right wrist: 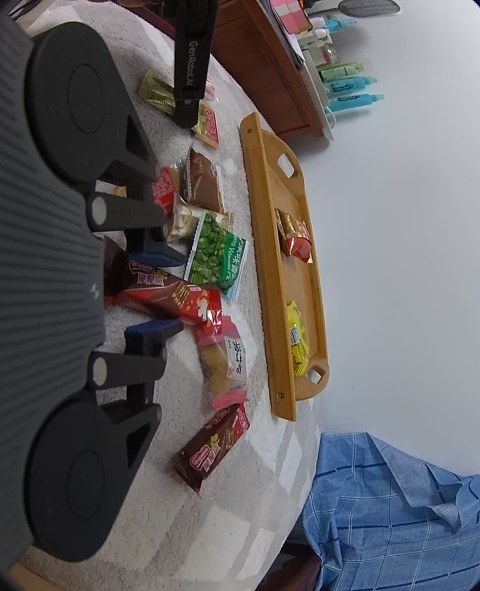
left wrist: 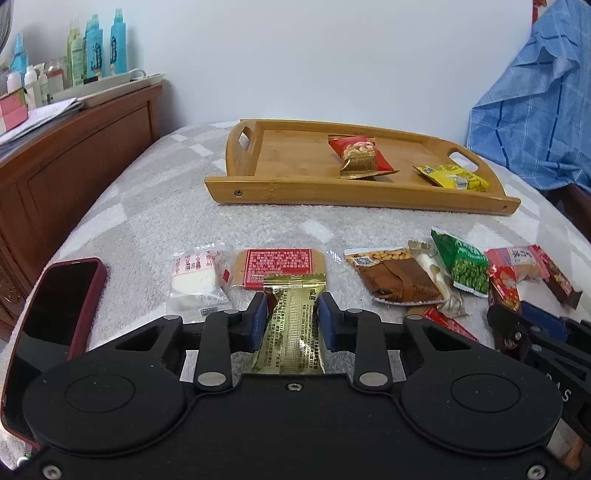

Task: Organize snacks
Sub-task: 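Grasp the gold-wrapped bar with the left gripper while the right grasps the chocolate bar, then carry both bars to the tray beside the cashew bag and lower them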

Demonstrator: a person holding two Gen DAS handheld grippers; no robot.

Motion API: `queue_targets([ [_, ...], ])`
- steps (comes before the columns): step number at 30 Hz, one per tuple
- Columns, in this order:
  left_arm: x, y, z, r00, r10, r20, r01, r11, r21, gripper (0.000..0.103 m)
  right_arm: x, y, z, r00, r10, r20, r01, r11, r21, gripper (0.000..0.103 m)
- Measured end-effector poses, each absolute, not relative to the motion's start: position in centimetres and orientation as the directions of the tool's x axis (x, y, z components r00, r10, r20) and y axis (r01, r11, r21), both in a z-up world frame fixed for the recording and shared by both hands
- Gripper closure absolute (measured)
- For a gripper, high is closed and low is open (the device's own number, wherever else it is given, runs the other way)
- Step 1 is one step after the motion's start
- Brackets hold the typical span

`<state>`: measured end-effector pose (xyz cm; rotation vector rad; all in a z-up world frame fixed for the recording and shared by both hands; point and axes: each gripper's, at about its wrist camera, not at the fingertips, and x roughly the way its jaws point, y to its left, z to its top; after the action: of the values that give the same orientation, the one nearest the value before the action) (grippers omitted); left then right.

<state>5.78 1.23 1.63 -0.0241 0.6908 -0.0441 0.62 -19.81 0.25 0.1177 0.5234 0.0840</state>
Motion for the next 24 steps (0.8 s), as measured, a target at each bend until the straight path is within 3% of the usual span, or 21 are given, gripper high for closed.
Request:
queue_targets([
  [24, 5.2, -0.9, 5.7, 0.823, -0.076, -0.563, 0.050, 0.997, -0.061, 0.077, -0.2, -21.9, 2.2, 0.910, 0.148, -0.387, -0.050, 0.967, 0.251, 0.071],
])
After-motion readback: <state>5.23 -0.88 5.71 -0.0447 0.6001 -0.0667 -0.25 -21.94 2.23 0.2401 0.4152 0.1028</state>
